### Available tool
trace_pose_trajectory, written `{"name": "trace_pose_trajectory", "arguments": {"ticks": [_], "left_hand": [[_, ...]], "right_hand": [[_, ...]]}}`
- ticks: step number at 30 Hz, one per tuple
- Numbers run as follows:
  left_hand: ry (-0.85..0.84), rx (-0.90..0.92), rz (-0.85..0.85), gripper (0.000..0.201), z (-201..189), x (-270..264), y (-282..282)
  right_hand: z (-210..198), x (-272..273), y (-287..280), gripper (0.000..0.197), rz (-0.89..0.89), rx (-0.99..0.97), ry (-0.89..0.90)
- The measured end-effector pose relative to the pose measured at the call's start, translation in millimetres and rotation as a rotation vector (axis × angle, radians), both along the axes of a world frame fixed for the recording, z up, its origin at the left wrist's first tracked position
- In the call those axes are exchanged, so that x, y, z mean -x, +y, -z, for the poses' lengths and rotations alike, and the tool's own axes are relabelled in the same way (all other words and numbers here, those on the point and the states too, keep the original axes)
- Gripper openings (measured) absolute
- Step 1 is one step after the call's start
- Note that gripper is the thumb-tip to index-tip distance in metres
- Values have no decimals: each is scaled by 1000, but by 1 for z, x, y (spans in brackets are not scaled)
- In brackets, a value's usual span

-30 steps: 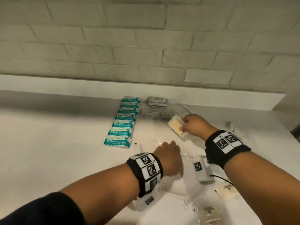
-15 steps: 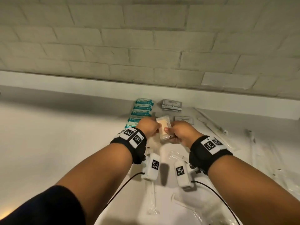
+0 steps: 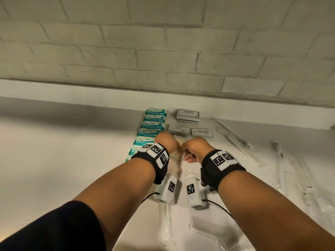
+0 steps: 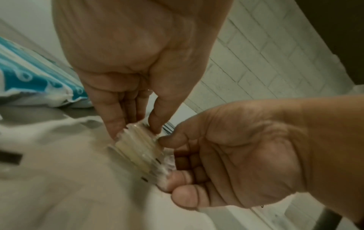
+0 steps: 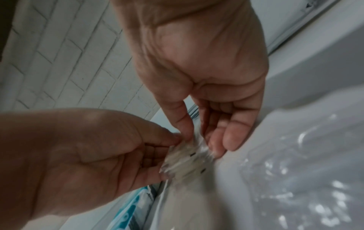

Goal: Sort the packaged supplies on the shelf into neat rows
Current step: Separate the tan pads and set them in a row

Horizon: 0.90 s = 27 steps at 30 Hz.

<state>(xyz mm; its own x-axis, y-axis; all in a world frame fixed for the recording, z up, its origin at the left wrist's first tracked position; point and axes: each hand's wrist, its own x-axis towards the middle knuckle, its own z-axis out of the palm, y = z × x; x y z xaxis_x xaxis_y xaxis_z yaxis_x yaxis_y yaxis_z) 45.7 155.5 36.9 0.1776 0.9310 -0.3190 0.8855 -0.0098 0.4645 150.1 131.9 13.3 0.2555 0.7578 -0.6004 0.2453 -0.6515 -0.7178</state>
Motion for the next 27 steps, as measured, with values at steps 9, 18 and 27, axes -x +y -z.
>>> {"name": "trace_pose_trajectory", "arguments": {"ticks": [9, 18, 27], "left_hand": [[37, -158, 119, 26, 5, 16, -7], [71, -275, 136, 32, 4, 17, -15], [270, -288, 286, 30, -11, 27, -69]], "right_hand": [[7, 6, 9, 18, 9, -8, 19], [-7, -39, 5, 38, -125, -183, -554], [-24, -152, -51, 53, -560, 178, -913]]}}
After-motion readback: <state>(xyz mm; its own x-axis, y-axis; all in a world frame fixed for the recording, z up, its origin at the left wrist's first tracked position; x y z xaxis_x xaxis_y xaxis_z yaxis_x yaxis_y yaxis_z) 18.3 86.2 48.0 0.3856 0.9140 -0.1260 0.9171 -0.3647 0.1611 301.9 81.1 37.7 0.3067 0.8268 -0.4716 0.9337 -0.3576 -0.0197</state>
